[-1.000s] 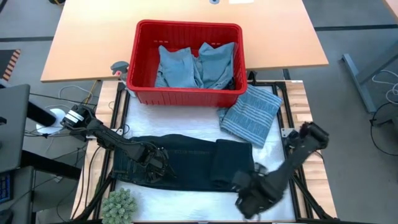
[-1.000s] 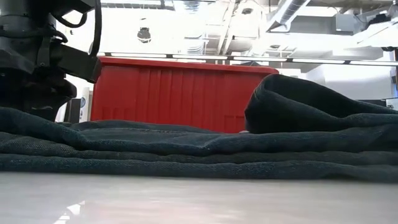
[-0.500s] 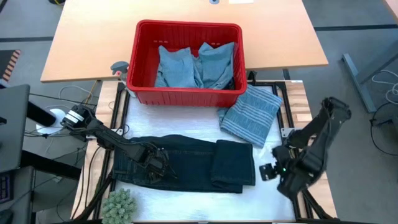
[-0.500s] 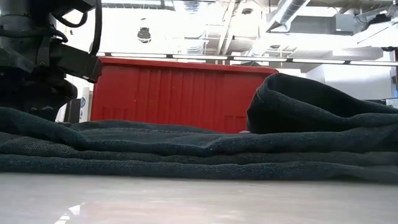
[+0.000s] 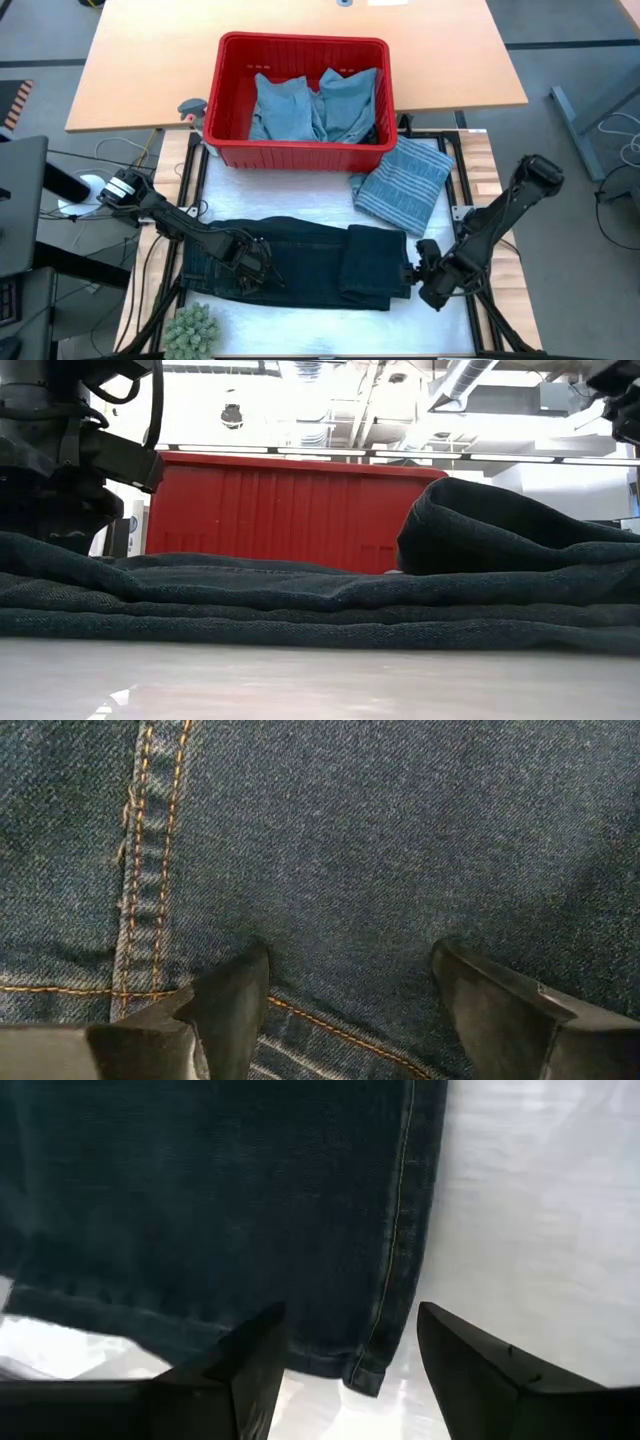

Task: Fold Laundry from Bin
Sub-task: Fold the black pants

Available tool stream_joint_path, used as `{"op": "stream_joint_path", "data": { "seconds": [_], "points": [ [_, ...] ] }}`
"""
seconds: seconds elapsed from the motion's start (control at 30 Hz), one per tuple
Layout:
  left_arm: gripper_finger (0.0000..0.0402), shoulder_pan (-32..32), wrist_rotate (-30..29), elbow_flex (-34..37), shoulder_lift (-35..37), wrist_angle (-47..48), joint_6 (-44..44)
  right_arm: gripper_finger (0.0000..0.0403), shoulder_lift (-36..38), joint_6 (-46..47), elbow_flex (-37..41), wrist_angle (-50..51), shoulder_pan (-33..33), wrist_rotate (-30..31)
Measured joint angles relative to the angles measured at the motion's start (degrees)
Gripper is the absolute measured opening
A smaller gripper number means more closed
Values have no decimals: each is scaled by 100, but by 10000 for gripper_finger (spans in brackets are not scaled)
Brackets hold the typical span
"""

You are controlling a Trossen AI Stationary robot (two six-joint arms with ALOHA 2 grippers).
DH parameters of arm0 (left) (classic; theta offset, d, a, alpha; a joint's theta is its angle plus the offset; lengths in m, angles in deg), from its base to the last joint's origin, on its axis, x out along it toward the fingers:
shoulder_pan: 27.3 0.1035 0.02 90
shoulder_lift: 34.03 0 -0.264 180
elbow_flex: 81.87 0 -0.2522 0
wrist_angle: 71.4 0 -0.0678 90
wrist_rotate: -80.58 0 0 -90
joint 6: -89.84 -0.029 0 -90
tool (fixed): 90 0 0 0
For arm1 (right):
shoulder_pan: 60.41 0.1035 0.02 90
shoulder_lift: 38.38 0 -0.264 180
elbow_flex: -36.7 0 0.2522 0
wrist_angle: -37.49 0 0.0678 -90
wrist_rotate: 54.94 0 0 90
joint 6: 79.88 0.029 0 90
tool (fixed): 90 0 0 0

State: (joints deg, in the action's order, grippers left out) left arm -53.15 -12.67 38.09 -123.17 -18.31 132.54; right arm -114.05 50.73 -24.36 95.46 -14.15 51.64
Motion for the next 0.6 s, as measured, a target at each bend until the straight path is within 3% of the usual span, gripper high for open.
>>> {"op": "stream_joint_path", "data": {
  "seconds": [0.13, 0.6],
  "points": [
    [274, 0, -4, 0, 1, -4, 30, 250, -139, 22, 163, -47, -70, -63],
    [274, -2, -26, 2, 0, -22, 79, 250, -157, 50, 1287, -1765, -290, -83]
  ]
}}
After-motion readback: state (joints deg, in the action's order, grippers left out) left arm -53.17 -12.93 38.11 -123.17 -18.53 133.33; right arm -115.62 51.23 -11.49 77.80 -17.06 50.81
